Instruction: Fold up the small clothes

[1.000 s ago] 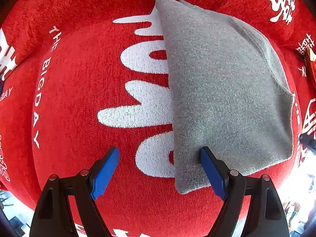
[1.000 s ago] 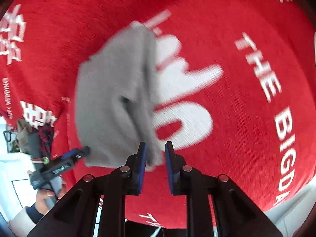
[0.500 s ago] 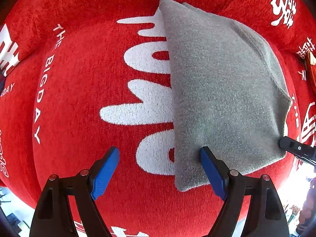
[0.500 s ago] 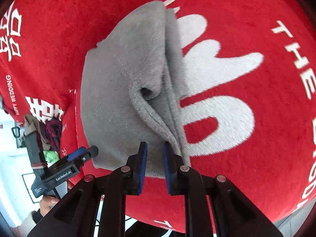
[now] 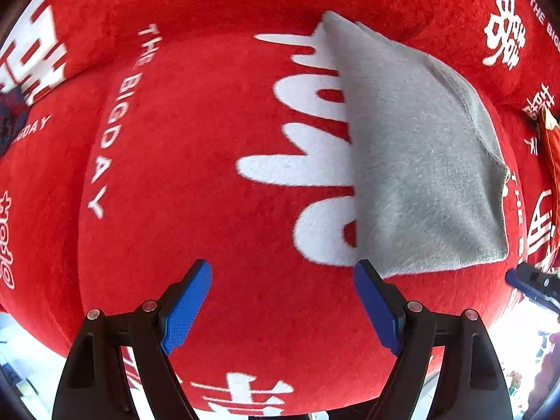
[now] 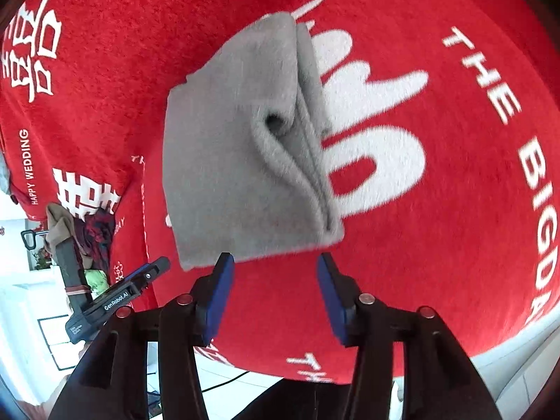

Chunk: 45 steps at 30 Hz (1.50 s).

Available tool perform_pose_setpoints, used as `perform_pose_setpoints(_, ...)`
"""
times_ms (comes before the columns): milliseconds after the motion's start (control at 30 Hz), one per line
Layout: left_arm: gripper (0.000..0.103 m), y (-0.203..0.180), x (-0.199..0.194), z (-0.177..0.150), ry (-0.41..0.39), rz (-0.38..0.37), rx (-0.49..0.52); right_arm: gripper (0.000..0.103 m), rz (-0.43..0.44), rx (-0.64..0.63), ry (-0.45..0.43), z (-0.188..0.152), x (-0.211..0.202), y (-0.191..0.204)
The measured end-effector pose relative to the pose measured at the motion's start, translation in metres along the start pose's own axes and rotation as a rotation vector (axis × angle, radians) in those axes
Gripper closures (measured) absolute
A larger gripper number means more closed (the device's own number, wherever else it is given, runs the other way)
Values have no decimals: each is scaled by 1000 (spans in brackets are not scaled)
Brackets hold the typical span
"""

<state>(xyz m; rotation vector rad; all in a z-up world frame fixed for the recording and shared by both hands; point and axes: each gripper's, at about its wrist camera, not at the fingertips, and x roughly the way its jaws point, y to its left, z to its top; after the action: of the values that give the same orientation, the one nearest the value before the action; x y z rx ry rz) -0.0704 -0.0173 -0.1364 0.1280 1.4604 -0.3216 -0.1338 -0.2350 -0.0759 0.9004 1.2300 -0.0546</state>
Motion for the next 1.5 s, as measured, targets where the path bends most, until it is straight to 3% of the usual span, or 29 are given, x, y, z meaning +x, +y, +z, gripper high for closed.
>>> perform_pose_setpoints(267,19,25,-21,-22,-36,-62,-26,49,1,-27,21,-36,9,30)
perform_pose_setpoints(367,19,32,-30,-30,-60,-64,-31,39,0,-24,17,-48,9,38)
perform_pose_setpoints(567,19,42,-38,-34,-73,-120,-64,37,-5,-50,2,-65,6,52)
perform_pose_setpoints(633,19,41,-39,-34,-79,-101,-52,28,-7,-55,1,-67,6,54)
perform_pose_setpoints(800,19,34,-34,-28,-83,-58,-34,28,-21,-56,9,-62,5,50)
perform_pose_setpoints(967,19,17,-26,-12,-68,-2,0,28,-26,-57,13,-40,3,41)
perform_pose_setpoints(1033,19,13,-23,-3,-54,-17,-24,28,-27,-57,16,-24,3,36)
perform_pose_setpoints(1500,19,-38,5,75,-16,15,-43,27,-25,-97,-19,107,-23,7)
